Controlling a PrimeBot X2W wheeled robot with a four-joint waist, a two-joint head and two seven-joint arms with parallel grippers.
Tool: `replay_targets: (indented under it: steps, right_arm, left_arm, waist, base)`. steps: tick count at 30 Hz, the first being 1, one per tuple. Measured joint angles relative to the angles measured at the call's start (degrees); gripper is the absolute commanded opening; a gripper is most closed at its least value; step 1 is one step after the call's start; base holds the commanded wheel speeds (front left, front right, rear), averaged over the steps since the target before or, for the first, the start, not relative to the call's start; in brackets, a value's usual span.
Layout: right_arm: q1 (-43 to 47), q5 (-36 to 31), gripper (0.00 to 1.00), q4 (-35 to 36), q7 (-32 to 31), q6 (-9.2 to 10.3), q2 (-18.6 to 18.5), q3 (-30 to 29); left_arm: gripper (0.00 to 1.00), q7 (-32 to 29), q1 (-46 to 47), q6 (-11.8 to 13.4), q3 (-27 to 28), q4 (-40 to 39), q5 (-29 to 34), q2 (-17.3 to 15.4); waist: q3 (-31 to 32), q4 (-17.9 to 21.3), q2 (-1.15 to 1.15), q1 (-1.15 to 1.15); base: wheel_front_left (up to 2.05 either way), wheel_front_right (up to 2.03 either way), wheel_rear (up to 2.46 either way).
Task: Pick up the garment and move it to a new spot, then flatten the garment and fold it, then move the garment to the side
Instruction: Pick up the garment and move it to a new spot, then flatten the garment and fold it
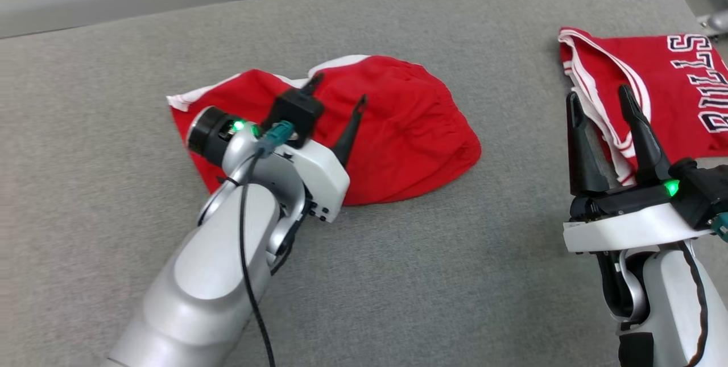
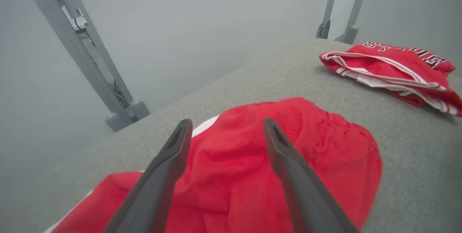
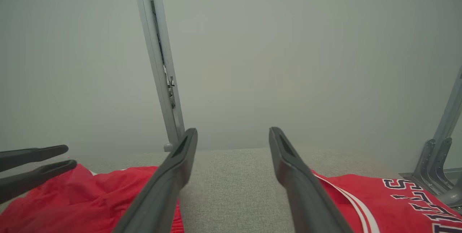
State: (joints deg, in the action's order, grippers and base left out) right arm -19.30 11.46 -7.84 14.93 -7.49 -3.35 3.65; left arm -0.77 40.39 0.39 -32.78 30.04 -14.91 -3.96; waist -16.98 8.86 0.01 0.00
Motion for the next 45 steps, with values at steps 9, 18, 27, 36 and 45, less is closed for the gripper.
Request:
replay_targets:
  steps: [9, 18, 27, 36, 45]
  right_arm:
    - [1.36, -0.29, 1.0, -1.09, 0.05, 0.0, -0.75, 0.6]
    - [5.28, -0.25, 1.0, -2.32, 0.07, 0.0, -1.49, 1.72]
    - [8.0, 0.01, 1.0, -3.33, 0.05, 0.0, -1.59, 1.0]
    - [7.67, 0.75, 1.0, -4.48, 0.07, 0.0, -2.09, -0.14]
    - [5.79, 4.14, 1.0, -14.04, -2.91, 0.0, -2.76, -0.99]
  left_arm:
    - [1.0, 8.32, -5.84, 4.44, 6.06, -5.53, -2.83, -4.02]
    - [1.0, 15.52, -24.0, 8.6, 13.27, -12.34, -5.88, -7.8]
    - [1.0, 15.75, -36.77, 8.6, 18.8, -21.87, -1.94, -2.26]
    - [1.0, 15.75, -36.31, 5.43, 22.03, -22.1, 1.09, 0.01]
    - [1.0, 15.75, -35.96, 4.13, 22.65, -20.76, 2.93, 0.91]
  waist:
    - [4.11, -5.11, 0.0, 0.0]
    - [9.74, -9.44, 0.0, 0.0]
    - [11.06, -11.02, 0.0, 0.0]
    - [10.67, -11.79, 0.0, 0.0]
    - [8.48, -13.05, 0.0, 0.0]
  base:
    - [0.0, 0.0, 0.0]
    - [0.0, 0.0, 0.0]
    - [0.0, 0.0, 0.0]
    - [0.0, 0.0, 0.0]
    - [0.0, 0.0, 0.0]
